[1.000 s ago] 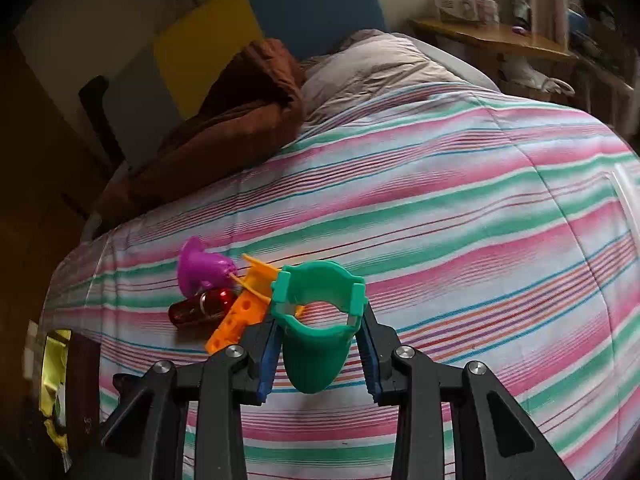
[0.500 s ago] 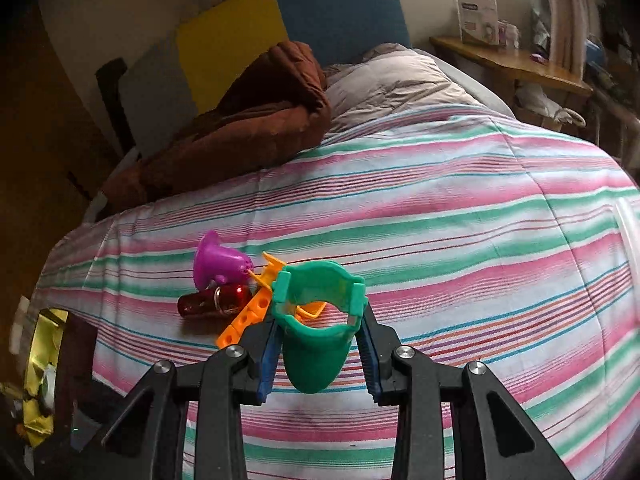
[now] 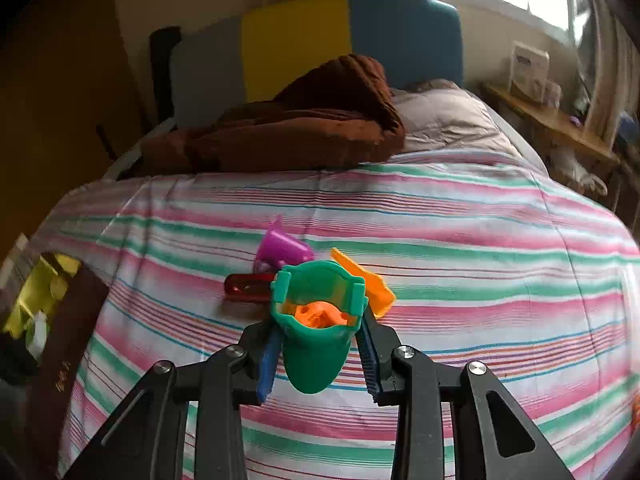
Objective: Organize rigid objects
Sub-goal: 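Carry the canister and funnel cup into the tray and release both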
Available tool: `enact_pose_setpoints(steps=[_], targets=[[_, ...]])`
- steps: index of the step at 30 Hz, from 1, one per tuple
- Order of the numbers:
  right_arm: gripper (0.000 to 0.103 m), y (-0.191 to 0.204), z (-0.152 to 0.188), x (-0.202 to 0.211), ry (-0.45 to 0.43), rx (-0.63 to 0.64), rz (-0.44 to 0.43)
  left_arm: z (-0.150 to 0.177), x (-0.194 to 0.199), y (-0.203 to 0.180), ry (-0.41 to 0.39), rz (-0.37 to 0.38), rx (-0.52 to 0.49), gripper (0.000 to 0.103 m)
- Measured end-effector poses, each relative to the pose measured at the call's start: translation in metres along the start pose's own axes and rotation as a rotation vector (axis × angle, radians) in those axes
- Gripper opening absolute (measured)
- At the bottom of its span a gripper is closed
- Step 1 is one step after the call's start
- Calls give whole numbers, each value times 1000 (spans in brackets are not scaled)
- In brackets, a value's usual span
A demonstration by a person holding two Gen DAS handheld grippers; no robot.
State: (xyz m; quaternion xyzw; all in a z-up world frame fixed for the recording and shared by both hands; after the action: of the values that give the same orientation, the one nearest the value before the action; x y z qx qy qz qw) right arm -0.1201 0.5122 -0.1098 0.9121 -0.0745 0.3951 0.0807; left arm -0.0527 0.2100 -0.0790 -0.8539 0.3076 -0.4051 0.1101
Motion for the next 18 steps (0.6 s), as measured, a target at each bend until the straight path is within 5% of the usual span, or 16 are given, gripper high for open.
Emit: enact_pose_setpoints(steps=[11,18], targets=[[35,18,8,-10,18,96,55,-32,65,107,-103,-140,159,42],[35,39,8,7,32,60,17,-53,78,172,-94,-203,244,42]])
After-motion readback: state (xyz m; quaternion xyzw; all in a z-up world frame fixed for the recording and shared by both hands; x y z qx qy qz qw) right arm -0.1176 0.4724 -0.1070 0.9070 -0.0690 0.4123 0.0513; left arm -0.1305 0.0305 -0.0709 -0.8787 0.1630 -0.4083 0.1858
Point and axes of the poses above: each gripper's, at about its wrist camera, not at the fingertips, and x roughly against the way its jaws point, y to its left, z to its underside, the point moved 9 cm from there along -x, roughly the way its jaws point
